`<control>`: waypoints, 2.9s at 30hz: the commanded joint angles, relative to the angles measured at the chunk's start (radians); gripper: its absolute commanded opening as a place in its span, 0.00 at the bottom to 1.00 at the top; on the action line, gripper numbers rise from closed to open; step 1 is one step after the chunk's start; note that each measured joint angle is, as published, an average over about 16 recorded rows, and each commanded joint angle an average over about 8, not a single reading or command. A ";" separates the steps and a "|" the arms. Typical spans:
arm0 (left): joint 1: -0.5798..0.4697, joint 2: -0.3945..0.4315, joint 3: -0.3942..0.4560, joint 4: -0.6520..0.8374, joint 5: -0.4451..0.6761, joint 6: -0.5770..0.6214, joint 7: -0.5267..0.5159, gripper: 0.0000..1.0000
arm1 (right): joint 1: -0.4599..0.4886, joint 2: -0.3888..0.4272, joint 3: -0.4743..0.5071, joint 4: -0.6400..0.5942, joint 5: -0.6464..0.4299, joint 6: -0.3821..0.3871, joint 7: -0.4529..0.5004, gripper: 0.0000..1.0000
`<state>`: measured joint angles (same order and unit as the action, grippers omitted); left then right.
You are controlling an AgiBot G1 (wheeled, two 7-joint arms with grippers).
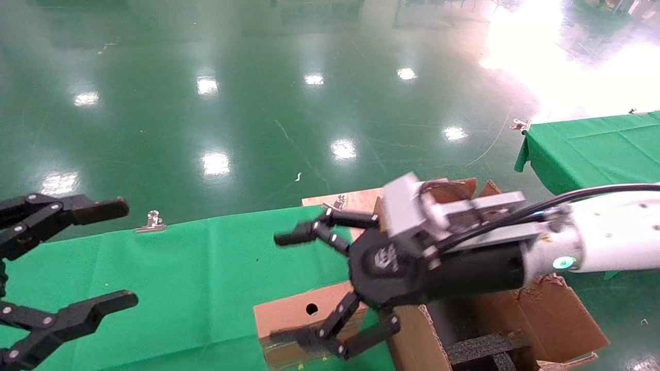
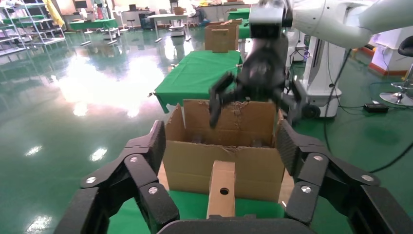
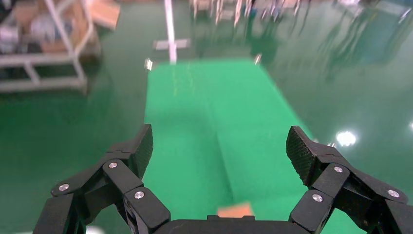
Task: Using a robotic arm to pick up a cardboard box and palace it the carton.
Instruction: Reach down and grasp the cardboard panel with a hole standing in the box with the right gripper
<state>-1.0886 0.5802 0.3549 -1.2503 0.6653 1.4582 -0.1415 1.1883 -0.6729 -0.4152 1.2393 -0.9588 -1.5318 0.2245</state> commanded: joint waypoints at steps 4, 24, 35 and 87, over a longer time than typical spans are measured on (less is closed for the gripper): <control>0.000 0.000 0.000 0.000 0.000 0.000 0.000 0.00 | 0.080 -0.037 -0.075 -0.030 -0.142 -0.022 0.011 1.00; 0.000 0.000 0.000 0.000 0.000 0.000 0.000 0.00 | 0.299 -0.205 -0.329 -0.220 -0.458 -0.040 -0.096 1.00; 0.000 0.000 0.000 0.000 0.000 0.000 0.000 0.00 | 0.377 -0.264 -0.438 -0.235 -0.575 -0.031 -0.172 1.00; 0.000 0.000 0.000 0.000 0.000 0.000 0.000 1.00 | 0.395 -0.291 -0.483 -0.234 -0.588 -0.022 -0.186 0.00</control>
<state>-1.0885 0.5800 0.3551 -1.2500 0.6649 1.4579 -0.1413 1.5875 -0.9614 -0.8963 1.0014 -1.5429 -1.5548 0.0411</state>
